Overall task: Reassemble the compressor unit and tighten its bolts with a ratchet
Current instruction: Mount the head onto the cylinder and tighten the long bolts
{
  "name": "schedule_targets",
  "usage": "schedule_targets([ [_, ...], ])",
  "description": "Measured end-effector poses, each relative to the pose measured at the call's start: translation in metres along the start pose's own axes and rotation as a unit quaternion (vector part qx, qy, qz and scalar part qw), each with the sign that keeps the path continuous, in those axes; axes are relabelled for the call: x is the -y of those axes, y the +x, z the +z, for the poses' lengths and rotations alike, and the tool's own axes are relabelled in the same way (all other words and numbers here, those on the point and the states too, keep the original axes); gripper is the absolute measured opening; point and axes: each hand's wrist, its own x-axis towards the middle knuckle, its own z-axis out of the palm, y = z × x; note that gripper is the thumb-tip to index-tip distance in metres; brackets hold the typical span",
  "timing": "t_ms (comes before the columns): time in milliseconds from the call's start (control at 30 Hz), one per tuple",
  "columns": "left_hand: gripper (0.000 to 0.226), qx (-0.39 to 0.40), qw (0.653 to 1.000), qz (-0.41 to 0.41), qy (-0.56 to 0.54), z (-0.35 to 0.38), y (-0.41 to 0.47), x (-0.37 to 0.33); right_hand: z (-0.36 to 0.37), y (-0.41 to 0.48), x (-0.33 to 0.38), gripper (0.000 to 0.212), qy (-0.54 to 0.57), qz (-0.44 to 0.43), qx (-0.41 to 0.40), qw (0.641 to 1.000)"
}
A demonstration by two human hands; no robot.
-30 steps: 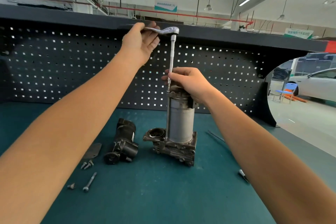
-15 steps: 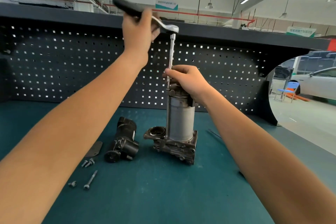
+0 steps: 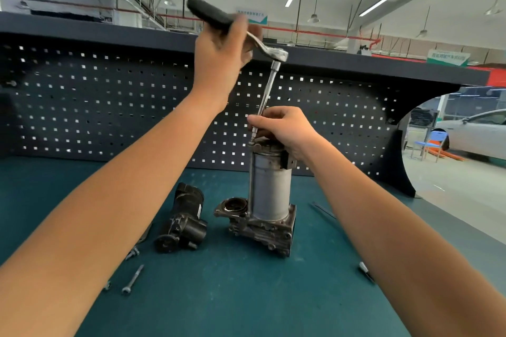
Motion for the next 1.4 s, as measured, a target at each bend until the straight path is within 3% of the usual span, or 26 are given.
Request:
schedule_targets([
  [100, 0.013, -0.078, 0.977, -0.153, -0.126, -0.01, 0.018, 0.01, 0.002, 0.0, -0.001, 0.012, -0.07, -0.02, 0.034, 0.997],
  [233, 0.022, -0.117, 0.949, -0.227, -0.186, -0.026, 0.028, 0.019, 0.006, 0.001, -0.003, 0.013, -0.051, -0.001, 0.054, 0.997],
  [333, 0.014, -0.077, 0.965, -0.193, -0.163, -0.028, 0.02, 0.018, 0.005, 0.002, -0.005, 0.016, -0.08, -0.008, 0.027, 0.996],
  [433, 0.004, 0.003, 0.997, -0.071, -0.023, -0.021, 0.006, 0.005, 0.006, 0.003, -0.004, 0.018, -0.063, -0.004, 0.02, 0.998],
  [500, 0.004, 0.045, 0.991, 0.029, 0.119, -0.012, -0.001, -0.003, 0.006, 0.003, -0.004, 0.018, -0.064, -0.006, 0.009, 0.998],
  [567, 0.003, 0.052, 0.981, 0.071, 0.172, -0.002, -0.004, -0.005, 0.006, 0.004, -0.004, 0.018, -0.062, -0.01, 0.0, 0.998],
  [600, 0.004, 0.028, 0.989, 0.051, 0.136, 0.001, -0.004, -0.006, 0.005, 0.003, -0.005, 0.017, -0.06, -0.013, -0.002, 0.998],
  [667, 0.011, -0.045, 0.996, -0.063, -0.037, 0.004, 0.001, -0.006, 0.005, 0.003, -0.005, 0.017, -0.068, -0.025, -0.001, 0.997],
  [733, 0.016, -0.102, 0.955, -0.185, -0.206, 0.0, 0.011, -0.002, 0.006, 0.001, -0.005, 0.012, -0.084, -0.035, 0.01, 0.996],
  [800, 0.021, -0.127, 0.921, -0.241, -0.277, -0.006, 0.02, 0.003, 0.01, 0.0, -0.003, 0.012, -0.098, -0.034, 0.026, 0.994],
  [1000, 0.012, -0.123, 0.946, -0.223, -0.199, -0.002, 0.013, 0.006, 0.006, -0.002, -0.002, 0.019, -0.055, -0.03, 0.026, 0.998],
  [1067, 0.003, -0.114, 0.974, -0.147, -0.13, 0.006, -0.001, 0.0, 0.006, 0.001, -0.004, 0.019, -0.056, -0.032, 0.014, 0.998],
  [1133, 0.01, -0.069, 0.997, -0.024, 0.001, 0.016, -0.02, -0.008, 0.007, 0.004, -0.006, 0.018, -0.051, -0.035, 0.009, 0.998],
  [1200, 0.019, 0.003, 0.992, 0.067, 0.105, 0.026, -0.036, -0.012, 0.007, 0.005, -0.007, 0.013, -0.039, -0.043, 0.011, 0.998],
  [1267, 0.017, -0.011, 0.992, 0.062, 0.112, 0.028, -0.038, -0.014, 0.005, 0.005, -0.008, 0.012, -0.032, -0.045, 0.012, 0.998],
  [1333, 0.006, -0.092, 0.996, -0.017, 0.009, 0.021, -0.023, -0.014, 0.004, 0.006, -0.007, 0.014, -0.042, -0.038, 0.013, 0.998],
  [1400, 0.008, -0.158, 0.971, -0.127, -0.125, 0.006, -0.002, -0.008, 0.003, 0.006, -0.007, 0.014, -0.051, -0.02, 0.018, 0.998],
])
